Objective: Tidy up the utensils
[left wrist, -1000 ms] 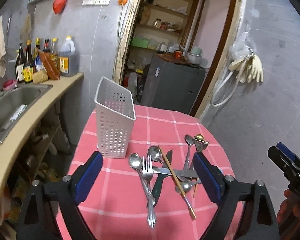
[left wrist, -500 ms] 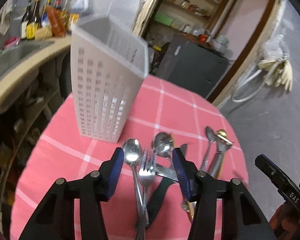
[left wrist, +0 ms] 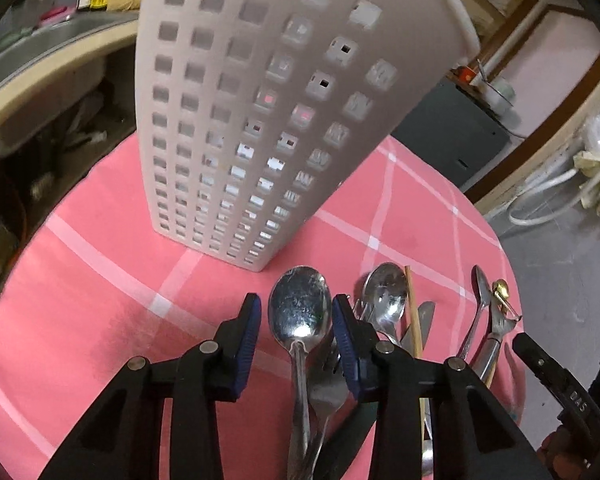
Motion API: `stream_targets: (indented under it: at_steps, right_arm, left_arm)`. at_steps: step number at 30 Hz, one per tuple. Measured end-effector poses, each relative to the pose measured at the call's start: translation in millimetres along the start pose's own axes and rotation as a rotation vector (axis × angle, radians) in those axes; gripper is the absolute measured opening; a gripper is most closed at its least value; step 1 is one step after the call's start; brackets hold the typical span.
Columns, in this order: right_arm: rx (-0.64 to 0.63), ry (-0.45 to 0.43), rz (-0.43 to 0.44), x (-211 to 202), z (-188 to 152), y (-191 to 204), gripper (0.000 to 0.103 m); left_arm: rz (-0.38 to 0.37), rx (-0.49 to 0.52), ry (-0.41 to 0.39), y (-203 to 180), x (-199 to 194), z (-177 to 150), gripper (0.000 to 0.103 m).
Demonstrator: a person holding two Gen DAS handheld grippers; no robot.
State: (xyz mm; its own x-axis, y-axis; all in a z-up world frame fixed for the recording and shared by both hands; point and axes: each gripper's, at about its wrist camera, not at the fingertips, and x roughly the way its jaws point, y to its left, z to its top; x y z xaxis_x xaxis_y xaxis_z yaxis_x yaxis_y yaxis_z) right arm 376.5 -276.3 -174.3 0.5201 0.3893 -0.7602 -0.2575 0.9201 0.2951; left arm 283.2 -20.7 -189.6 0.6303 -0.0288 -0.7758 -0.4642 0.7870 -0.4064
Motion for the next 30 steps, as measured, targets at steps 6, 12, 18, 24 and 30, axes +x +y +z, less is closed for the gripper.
stream_targets:
  at_steps: [6, 12, 18, 24, 30]
  right_arm:
    - [0.045, 0.014, 0.015, 13.9, 9.3, -9.9, 0.035]
    - [0.045, 0.020, 0.038, 24.4, 13.4, -7.9, 0.031]
    - [0.019, 0.018, 0.062, 26.6, 17.7, -4.3, 0.025]
    - [-0.013, 0.018, 0.081, 28.8, 25.1, -0.4, 0.023]
    - [0.001, 0.058, 0.122, 40.8, 32.7, -2.6, 0.023]
  left_arm:
    - [-0.026, -0.062, 0.004, 0.3, 6.2, -2.1, 0.024]
    - [-0.086, -0.117, 0.044, 0.7, 10.4, -5.2, 0.017]
    - [-0.120, -0.114, 0.078, -12.5, 16.9, -9.2, 0.014]
    - [-0.142, -0.127, 0.101, -16.8, 21.4, -7.3, 0.014]
    - [-0.164, -0.113, 0.121, -15.9, 22.8, -5.2, 0.016]
